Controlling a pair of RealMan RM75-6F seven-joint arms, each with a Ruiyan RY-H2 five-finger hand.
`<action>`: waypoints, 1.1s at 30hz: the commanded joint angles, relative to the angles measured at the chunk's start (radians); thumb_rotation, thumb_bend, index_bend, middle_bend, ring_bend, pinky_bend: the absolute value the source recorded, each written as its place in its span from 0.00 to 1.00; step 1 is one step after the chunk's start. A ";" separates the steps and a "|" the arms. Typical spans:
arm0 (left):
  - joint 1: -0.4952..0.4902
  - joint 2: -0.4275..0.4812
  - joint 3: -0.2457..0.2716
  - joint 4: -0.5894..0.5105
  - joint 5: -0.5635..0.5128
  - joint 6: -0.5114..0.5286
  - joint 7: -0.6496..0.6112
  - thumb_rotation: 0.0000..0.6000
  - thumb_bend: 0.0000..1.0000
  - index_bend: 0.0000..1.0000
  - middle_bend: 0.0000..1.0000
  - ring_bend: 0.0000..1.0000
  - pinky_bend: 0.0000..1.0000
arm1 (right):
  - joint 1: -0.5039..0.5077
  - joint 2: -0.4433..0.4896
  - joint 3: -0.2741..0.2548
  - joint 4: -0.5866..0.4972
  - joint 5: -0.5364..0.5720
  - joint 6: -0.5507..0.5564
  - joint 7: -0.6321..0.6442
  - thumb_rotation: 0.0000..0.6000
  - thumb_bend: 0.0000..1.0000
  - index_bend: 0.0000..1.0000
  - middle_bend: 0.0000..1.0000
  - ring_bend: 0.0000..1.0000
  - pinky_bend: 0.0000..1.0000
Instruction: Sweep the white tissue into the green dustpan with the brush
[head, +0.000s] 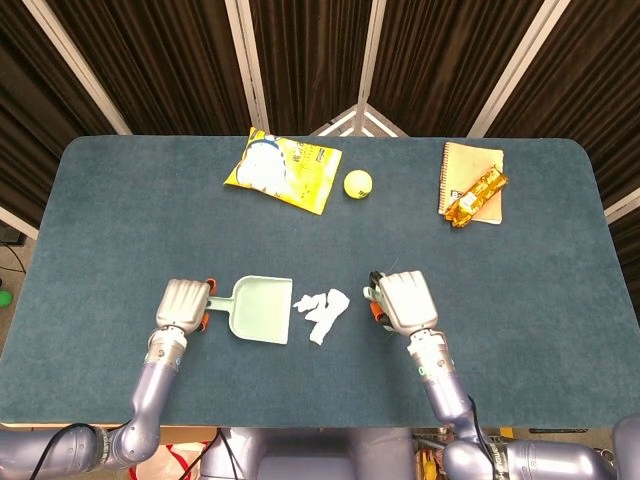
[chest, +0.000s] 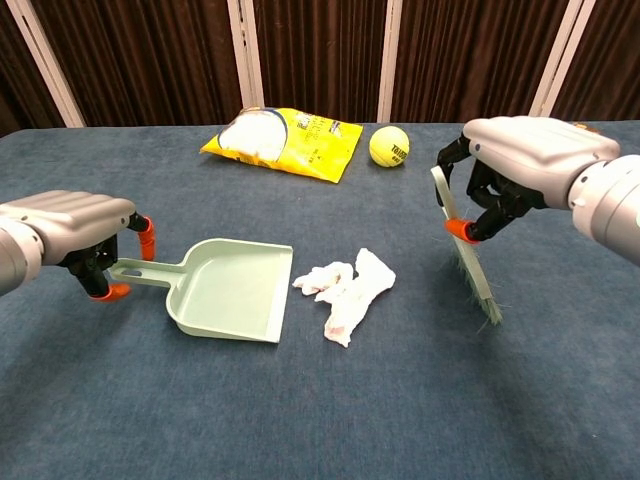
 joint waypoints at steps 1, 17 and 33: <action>-0.004 -0.009 0.005 0.009 0.001 0.006 -0.012 1.00 0.47 0.41 0.95 0.95 0.91 | 0.001 -0.003 -0.003 0.007 0.003 -0.002 0.004 1.00 0.38 0.81 0.92 0.92 0.85; -0.019 -0.038 0.026 0.010 0.047 0.047 -0.067 1.00 0.57 0.66 0.99 0.99 0.95 | -0.001 0.009 -0.012 -0.017 -0.018 0.019 0.002 1.00 0.38 0.82 0.92 0.92 0.85; -0.088 -0.119 -0.020 -0.058 -0.129 0.133 0.071 1.00 0.58 0.66 0.99 0.99 0.95 | -0.005 0.068 -0.015 -0.085 -0.016 0.048 -0.044 1.00 0.38 0.82 0.92 0.92 0.85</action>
